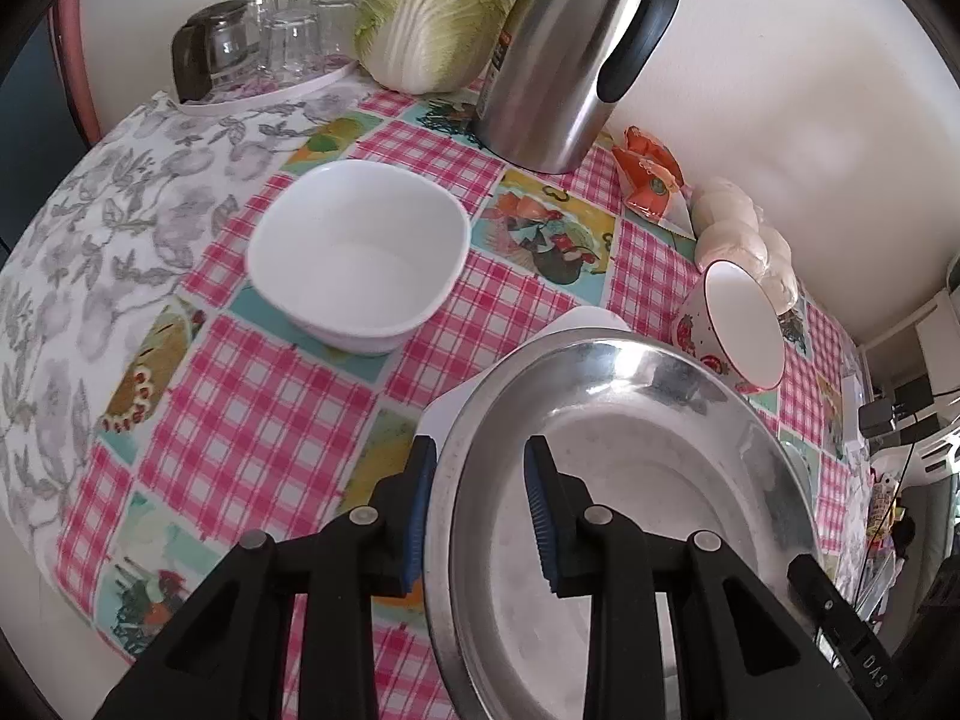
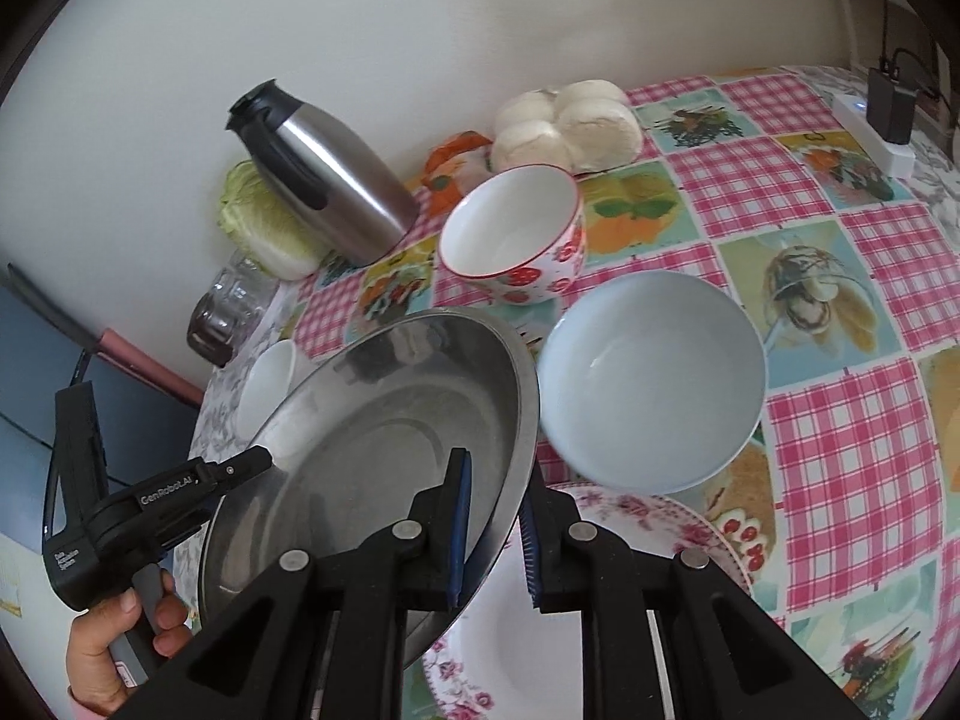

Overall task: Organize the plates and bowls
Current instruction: 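Lift the steel tray with the left tool and carry it over the table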

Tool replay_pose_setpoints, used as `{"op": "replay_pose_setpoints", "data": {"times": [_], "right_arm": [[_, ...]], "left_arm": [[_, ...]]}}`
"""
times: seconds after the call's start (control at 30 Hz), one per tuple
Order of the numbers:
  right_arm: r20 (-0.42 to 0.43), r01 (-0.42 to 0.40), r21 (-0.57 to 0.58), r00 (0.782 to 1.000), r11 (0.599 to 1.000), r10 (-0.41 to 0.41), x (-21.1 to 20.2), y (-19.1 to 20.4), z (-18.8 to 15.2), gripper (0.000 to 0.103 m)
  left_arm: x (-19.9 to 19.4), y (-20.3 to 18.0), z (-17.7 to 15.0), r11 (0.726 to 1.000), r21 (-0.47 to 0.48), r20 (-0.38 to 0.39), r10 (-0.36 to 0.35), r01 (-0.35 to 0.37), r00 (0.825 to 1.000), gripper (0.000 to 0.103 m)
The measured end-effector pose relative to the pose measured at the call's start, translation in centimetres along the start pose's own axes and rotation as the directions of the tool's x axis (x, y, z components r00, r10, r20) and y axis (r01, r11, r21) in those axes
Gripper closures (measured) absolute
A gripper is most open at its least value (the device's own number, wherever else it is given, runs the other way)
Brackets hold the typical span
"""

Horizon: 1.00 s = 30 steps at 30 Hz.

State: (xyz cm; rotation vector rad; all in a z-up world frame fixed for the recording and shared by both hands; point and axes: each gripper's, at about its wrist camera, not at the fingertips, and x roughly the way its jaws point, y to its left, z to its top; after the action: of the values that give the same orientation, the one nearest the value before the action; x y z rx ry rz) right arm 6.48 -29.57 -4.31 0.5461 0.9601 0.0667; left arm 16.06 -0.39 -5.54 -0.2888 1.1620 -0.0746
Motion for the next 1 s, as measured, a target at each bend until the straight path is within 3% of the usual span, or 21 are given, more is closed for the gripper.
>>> {"op": "replay_pose_setpoints", "data": {"times": [0.33, 1.0], "right_arm": [[0.002, 0.04, 0.017, 0.999, 0.999, -0.04, 1.5, -0.4, 0.5, 0.086], [0.043, 0.086, -0.006, 0.995, 0.996, -0.086, 3.5, 0.9, 0.5, 0.085]], "left_arm": [[0.8, -0.7, 1.8, 1.0, 0.019, 0.012, -0.023, 0.022, 1.0, 0.069], [3.0, 2.2, 2.6, 0.986, -0.085, -0.007, -0.143, 0.142, 0.99, 0.064]]}}
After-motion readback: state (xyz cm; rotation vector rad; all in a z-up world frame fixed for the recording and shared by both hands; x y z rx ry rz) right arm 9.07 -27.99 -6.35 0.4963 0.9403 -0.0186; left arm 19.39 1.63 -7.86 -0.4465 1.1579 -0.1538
